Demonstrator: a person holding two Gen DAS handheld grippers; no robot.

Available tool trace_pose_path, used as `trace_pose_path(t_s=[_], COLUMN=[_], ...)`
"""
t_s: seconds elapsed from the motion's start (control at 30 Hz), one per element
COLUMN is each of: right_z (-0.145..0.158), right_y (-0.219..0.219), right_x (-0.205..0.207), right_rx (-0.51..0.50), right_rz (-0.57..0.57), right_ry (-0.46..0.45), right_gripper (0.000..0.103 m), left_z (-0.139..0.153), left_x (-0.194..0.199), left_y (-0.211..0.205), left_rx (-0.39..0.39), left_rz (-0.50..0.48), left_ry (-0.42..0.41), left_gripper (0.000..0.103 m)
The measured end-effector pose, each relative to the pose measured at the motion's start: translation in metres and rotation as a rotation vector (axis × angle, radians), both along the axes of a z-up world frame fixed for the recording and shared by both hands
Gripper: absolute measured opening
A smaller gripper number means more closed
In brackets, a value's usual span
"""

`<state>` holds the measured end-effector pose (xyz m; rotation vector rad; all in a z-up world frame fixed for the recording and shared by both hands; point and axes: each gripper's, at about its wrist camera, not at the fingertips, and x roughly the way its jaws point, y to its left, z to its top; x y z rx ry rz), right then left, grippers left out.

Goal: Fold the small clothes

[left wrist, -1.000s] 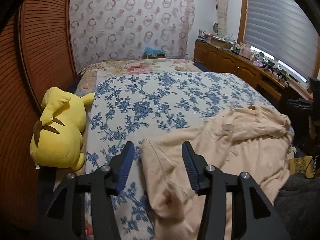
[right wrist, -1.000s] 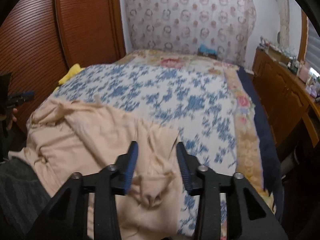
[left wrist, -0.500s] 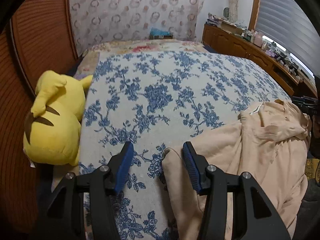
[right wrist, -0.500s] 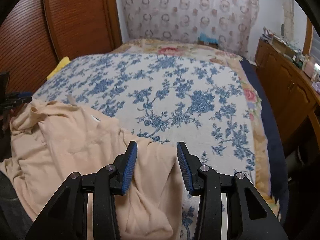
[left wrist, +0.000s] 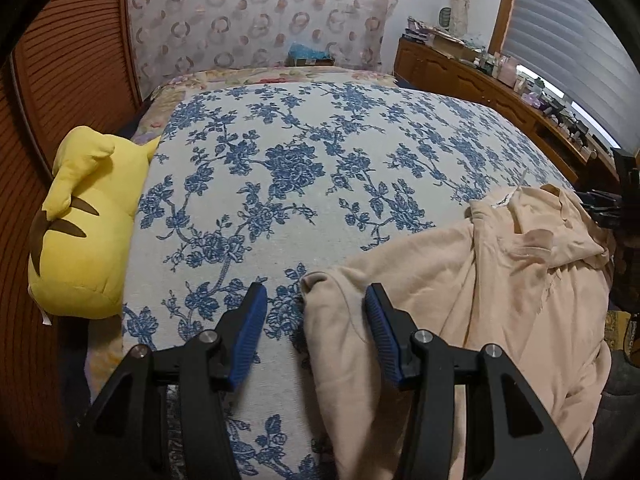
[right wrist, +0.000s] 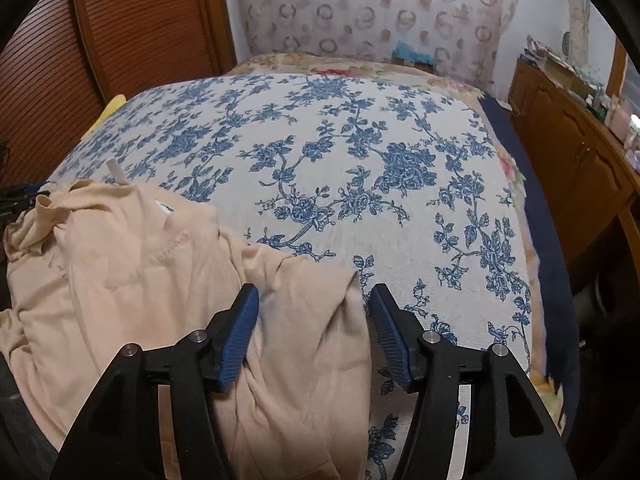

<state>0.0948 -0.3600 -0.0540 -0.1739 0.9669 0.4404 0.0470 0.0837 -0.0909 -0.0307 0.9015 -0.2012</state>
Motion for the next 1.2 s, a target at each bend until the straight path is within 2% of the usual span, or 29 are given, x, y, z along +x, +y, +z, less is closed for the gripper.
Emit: trace_pose_path(t_s=[0.33, 0.53, 0.57, 0.6, 0.63, 0.7, 0.73, 0.77, 0.8, 0.87, 0.93, 1.07, 1.2], right_z=[0.001, 0.001, 0.001, 0.001, 0.001, 0.001, 0.002, 0.003, 0.007, 0.023, 0.047, 0.118, 0.187], right_y=[0.008, 0.012, 0.012, 0.012, 0.014, 0.017, 0.018, 0.018, 0.017, 0.016, 0.019, 0.024, 0.029], right_x=[-0.001, -0.001, -0.002, -0.002, -0.004, -0.01, -0.012, -0.014, -0.016, -0.024, -0.033, -0.052, -0.065], right_rx=[0.0, 0.01, 0.017, 0.027, 0.046, 0.043, 0.043, 0.058, 0.074, 0.111, 0.126, 0.172, 0.18], right_rz=[0.034, 0.075, 0.08, 0.092, 0.115, 0.133, 0.132, 0.128, 0.124, 0.122, 0.132, 0.16, 0.191], right_ry=[0.001, 0.01, 0.012, 0.014, 0.021, 0.007, 0.002, -0.001, -0.008, -0.029, -0.081, -0.22, -0.315], right_gripper=[0.058, 0.041, 0.033, 0.019, 0.012, 0.01, 0.009, 0.009, 0.008, 0.008, 0.008, 0.007, 0.007], left_z=[0.001, 0.001, 0.001, 0.001, 0.0, 0.001, 0.001, 0.003, 0.007, 0.026, 0.061, 0.131, 0.192], left_x=[-0.001, -0.001, -0.002, -0.003, -0.004, -0.005, -0.006, -0.007, -0.009, -0.016, -0.026, -0.039, -0.047], left_y=[-0.004, -0.008, -0.009, -0.009, -0.01, -0.012, -0.012, -0.012, -0.011, -0.012, -0.018, -0.03, -0.035], left_rx=[-0.012, 0.002, 0.004, 0.004, 0.003, -0.003, -0.009, -0.023, -0.047, -0.07, -0.076, -0.081, -0.098], left_rz=[-0.016, -0.022, -0.023, -0.025, -0.032, -0.047, -0.046, -0.045, -0.043, -0.026, -0.041, -0.072, -0.121], left_ry=[-0.004, -0.003, -0.007, -0.01, -0.015, -0.018, -0.017, -0.015, -0.023, -0.087, -0.177, -0.34, -0.454], left_gripper=[0.05, 0.05, 0.05, 0.047, 0.042, 0.024, 0.019, 0.007, 0.006, 0.005, 0.005, 0.005, 0.005])
